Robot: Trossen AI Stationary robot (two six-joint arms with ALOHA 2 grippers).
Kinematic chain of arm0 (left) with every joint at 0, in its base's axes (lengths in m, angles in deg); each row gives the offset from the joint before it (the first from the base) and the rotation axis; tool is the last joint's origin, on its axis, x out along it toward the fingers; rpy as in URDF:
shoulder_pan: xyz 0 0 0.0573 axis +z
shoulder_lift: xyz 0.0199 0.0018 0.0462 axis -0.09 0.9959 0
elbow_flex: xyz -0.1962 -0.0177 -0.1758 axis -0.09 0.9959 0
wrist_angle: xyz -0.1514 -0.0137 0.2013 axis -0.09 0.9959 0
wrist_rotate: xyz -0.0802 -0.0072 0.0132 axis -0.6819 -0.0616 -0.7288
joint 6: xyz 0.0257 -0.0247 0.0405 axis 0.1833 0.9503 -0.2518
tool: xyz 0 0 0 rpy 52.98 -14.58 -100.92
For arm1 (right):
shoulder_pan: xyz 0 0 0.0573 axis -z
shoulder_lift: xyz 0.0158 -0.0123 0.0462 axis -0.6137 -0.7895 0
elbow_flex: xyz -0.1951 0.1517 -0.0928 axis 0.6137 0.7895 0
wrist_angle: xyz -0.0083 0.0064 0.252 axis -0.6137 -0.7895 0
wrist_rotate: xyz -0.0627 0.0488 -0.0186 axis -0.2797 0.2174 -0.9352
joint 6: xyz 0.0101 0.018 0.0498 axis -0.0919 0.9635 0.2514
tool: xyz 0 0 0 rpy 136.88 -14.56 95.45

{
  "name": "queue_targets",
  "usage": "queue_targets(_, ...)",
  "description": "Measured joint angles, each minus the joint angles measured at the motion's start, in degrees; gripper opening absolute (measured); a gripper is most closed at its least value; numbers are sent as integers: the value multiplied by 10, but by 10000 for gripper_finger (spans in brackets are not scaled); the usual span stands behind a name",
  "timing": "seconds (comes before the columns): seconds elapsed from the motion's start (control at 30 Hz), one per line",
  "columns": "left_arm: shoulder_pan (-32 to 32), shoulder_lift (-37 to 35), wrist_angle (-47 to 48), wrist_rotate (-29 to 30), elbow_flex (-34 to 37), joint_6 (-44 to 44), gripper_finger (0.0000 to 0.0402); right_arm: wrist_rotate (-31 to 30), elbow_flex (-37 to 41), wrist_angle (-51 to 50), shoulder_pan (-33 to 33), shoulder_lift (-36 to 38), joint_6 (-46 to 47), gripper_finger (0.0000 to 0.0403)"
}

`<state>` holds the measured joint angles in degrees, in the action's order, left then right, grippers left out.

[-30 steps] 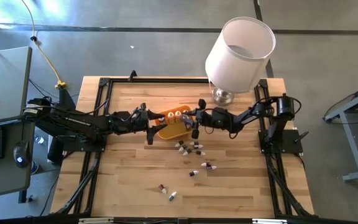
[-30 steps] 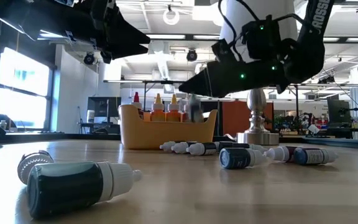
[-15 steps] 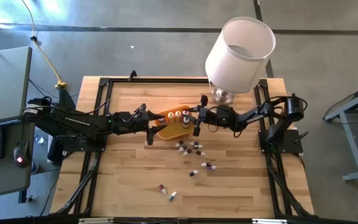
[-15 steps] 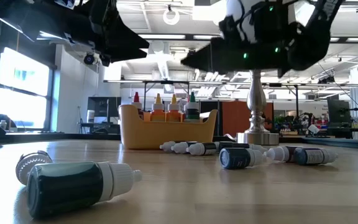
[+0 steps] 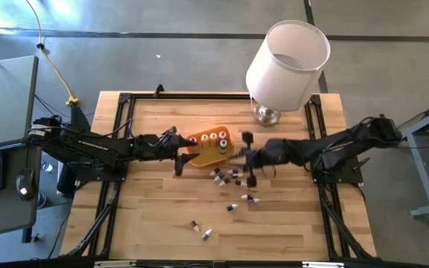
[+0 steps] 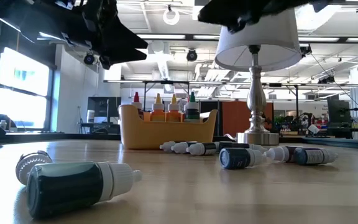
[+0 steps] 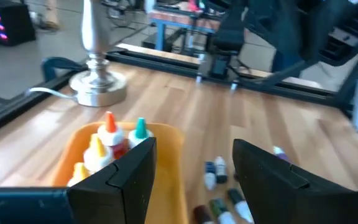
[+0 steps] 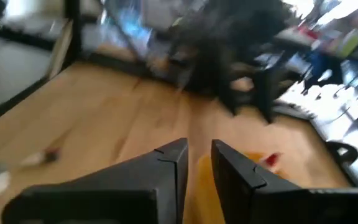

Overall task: Pick & Place food coloring
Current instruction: Put the small pink food coloring bottle into the yellow bin

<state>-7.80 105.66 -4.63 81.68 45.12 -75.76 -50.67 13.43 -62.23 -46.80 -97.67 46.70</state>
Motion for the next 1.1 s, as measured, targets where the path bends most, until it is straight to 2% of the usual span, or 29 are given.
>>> queue_targets(0.1,0,0,0,-32,0,22,209,-33,-40,-84,-52,-5,16,73)
queue_targets(0.27,-6,0,-8,-150,0,39,209,-71,-52,-125,-119,-21,63,105)
queue_targets(0.33,-22,0,-13,-168,0,39,209,-92,-52,-149,-138,-25,96,122)
queue_targets(0.47,-67,0,-23,-161,0,37,209,-132,-50,-202,-160,-39,133,151)
queue_targets(0.57,-107,0,-21,-146,0,37,209,-131,-51,-207,-166,-43,137,163)
queue_targets(0.83,-180,0,-17,-52,0,17,209,-27,-51,-208,-167,-43,135,161)
queue_targets(0.97,-185,0,-15,-50,0,18,209,27,-51,-202,-167,-43,135,163)
queue_targets(1.1,-184,0,-11,-48,0,21,209,44,-51,-203,-167,-43,135,161)
